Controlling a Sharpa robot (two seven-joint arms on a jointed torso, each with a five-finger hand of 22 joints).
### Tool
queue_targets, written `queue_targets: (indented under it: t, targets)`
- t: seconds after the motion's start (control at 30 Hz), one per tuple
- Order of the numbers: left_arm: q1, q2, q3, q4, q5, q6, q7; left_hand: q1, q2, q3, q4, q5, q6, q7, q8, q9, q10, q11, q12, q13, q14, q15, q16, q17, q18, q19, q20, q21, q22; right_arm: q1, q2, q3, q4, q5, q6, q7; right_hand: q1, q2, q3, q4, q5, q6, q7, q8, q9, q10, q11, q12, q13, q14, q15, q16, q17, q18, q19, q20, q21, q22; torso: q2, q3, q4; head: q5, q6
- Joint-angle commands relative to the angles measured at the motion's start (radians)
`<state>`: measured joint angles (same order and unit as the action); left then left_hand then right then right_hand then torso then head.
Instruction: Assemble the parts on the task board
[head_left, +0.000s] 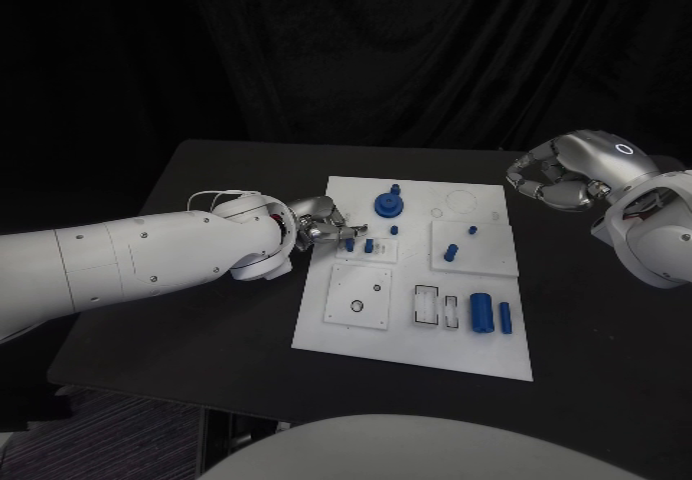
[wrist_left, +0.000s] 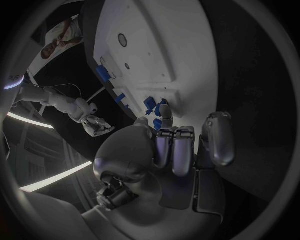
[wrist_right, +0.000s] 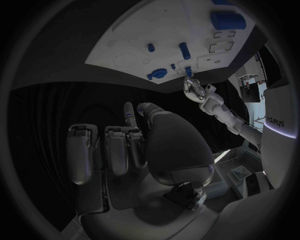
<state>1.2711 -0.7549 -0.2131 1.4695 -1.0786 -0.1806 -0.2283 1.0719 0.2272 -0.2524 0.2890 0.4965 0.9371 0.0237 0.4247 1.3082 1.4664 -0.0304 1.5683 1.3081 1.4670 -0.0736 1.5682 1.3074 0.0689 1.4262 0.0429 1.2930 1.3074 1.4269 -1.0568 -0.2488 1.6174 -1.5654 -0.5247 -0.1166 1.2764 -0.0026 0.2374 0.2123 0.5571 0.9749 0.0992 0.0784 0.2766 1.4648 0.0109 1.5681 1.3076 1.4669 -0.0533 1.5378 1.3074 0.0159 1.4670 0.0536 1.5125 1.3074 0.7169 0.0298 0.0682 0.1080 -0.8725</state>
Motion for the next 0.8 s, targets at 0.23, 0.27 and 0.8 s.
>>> queue_targets:
  t: [0.23,0.27,0.8]
  targets:
    - [-0.002,-0.001,0.001,0.001,0.0,0.023,-0.003,0.113,-0.038,0.071,-0.001,0.097,-0.02,-0.005,0.006,0.018,0.104,-0.013,0.003,0.263,0.104,-0.009,0.003,0.263,-0.003,-0.002,-0.011,0.004,0.177,-0.003,-0.002,0.001,0.002,-0.003,0.002,-0.017,0.01,-0.003,0.006,-0.001,0.006,0.004,-0.001,-0.006,-0.001,0.106,-0.006,0.003,0.263,0.085,-0.006,-0.004,0.17,0.002,0.072,-0.003,-0.003,0.239,0.001,-0.0004,0.0,0.003,0.0]
    - [-0.002,-0.001,0.001,0.002,0.0,0.025,-0.005,0.12,-0.045,0.077,-0.001,0.098,-0.021,-0.005,0.006,0.018,0.104,-0.013,0.003,0.263,0.104,-0.009,0.003,0.263,-0.003,-0.002,-0.012,0.005,0.177,-0.003,-0.002,0.001,0.002,-0.003,0.002,-0.017,0.01,-0.003,0.006,-0.001,0.006,0.004,-0.001,-0.006,-0.001,0.106,-0.006,0.003,0.263,0.085,-0.006,-0.004,0.17,0.002,0.072,-0.003,-0.003,0.239,0.002,-0.0004,0.0001,0.003,0.0]
    - [-0.002,0.001,0.001,0.0,-0.001,0.051,-0.031,0.141,-0.079,0.101,-0.002,0.072,-0.025,-0.003,0.002,0.014,0.104,-0.012,0.003,0.263,0.104,-0.008,0.003,0.263,-0.003,-0.002,-0.012,0.005,0.177,-0.003,-0.003,0.001,0.004,-0.003,0.002,-0.018,0.011,-0.003,0.007,-0.002,0.007,0.004,-0.001,-0.006,-0.001,0.106,-0.006,0.003,0.263,0.085,-0.007,-0.004,0.171,0.002,0.072,-0.003,-0.004,0.239,0.001,-0.0002,-0.0009,0.005,0.0]
